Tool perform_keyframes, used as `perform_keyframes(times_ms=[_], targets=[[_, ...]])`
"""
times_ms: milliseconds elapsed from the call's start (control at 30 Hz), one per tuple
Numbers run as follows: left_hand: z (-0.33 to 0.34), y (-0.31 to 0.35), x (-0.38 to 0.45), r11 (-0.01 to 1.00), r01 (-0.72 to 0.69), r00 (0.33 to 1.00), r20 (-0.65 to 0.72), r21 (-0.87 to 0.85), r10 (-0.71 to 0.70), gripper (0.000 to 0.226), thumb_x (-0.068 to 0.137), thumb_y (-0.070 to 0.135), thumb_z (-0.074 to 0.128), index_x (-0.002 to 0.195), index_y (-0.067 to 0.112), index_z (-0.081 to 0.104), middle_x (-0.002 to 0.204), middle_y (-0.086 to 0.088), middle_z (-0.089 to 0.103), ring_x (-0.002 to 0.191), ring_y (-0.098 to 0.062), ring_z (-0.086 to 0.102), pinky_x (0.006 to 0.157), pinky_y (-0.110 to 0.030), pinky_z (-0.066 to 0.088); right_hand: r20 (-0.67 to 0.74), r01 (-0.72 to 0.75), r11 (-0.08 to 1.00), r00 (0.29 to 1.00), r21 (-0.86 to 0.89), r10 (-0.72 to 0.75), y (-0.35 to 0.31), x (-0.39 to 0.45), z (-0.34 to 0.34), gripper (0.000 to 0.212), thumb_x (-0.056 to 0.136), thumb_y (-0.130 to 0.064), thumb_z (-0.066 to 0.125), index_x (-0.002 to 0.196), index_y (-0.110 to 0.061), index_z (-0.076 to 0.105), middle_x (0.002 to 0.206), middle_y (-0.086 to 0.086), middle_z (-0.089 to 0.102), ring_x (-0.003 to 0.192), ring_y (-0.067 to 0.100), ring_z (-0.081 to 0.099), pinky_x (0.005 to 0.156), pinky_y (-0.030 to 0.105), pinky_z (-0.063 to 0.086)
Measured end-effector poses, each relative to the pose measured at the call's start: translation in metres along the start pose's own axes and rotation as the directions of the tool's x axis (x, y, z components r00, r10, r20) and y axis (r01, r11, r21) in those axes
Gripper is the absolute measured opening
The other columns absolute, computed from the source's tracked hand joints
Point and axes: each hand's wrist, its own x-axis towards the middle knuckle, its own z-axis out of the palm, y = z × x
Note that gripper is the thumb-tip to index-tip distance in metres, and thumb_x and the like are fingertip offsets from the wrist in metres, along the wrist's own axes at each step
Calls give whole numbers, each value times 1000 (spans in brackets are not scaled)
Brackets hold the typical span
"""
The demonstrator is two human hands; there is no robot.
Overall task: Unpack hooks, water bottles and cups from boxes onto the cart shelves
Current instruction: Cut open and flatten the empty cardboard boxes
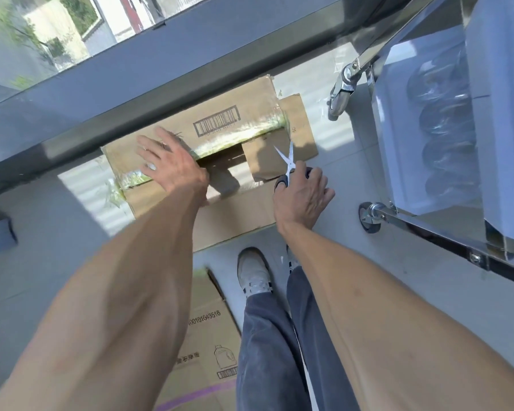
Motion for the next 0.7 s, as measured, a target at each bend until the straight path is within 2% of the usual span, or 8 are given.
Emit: perform_keyframes(times_ms=[67,167,267,367,500,567,633,700], targets=[[8,-14,10,996,94,989,118,-3,-93,92,88,25,60,156,8,2,162,-22,10,140,-47,30,114,-59,17,-34,45,999,998,26,-44,-1,-16,-1,26,90,-17,56,115,-20,56,108,5,53,101,24,47,88,37,28],[19,-28,3,991,130,981,142,20,-131,68,95,25,43,153,5,13,161,-21,18,134,-44,41,114,-61,14,-70,166,986,984,-8,-166,5,-33,-4,28,89,-9,52,115,-18,56,102,6,53,99,25,49,104,41,29],[18,-29,-24,996,23,994,105,88,-32,59,91,26,47,144,6,29,151,-26,31,136,-38,36,112,-58,20,-21,241,968,970,-70,-243,16,-48,-4,30,89,-8,54,117,-17,54,102,7,55,97,25,49,105,38,31],[14,-31,-45,999,47,996,71,-13,-46,50,86,25,53,131,8,42,138,-22,41,124,-35,43,103,-48,29,70,260,962,964,-83,-255,11,-63,5,31,86,-10,56,116,-17,54,103,9,57,95,26,51,98,36,35],[29,-56,-73,980,170,983,79,-104,-163,62,86,32,58,140,11,36,155,-27,18,141,-40,24,109,-50,25,118,272,962,956,-26,-267,-2,-76,16,25,88,-14,55,113,-14,56,101,11,58,92,29,53,93,38,36],[36,-84,-82,911,370,925,168,-183,-342,72,87,31,58,148,12,26,159,-24,11,144,-37,19,108,-50,26,145,299,954,945,-18,-293,-6,-83,21,24,91,-16,55,114,-15,56,101,10,57,92,28,53,94,37,35],[46,-115,-92,776,572,807,356,-265,-472,69,89,28,54,148,10,25,157,-20,23,139,-35,32,106,-48,30,170,299,954,942,-22,-291,-11,-92,24,24,93,-17,53,116,-15,56,102,10,57,93,29,53,93,38,35],[61,-141,-105,746,596,766,489,-297,-417,58,91,24,49,143,4,31,147,-19,42,132,-35,45,105,-45,36,197,258,966,947,11,-255,-20,-101,27,21,94,-19,51,114,-14,57,103,11,59,93,30,54,90,39,37]])
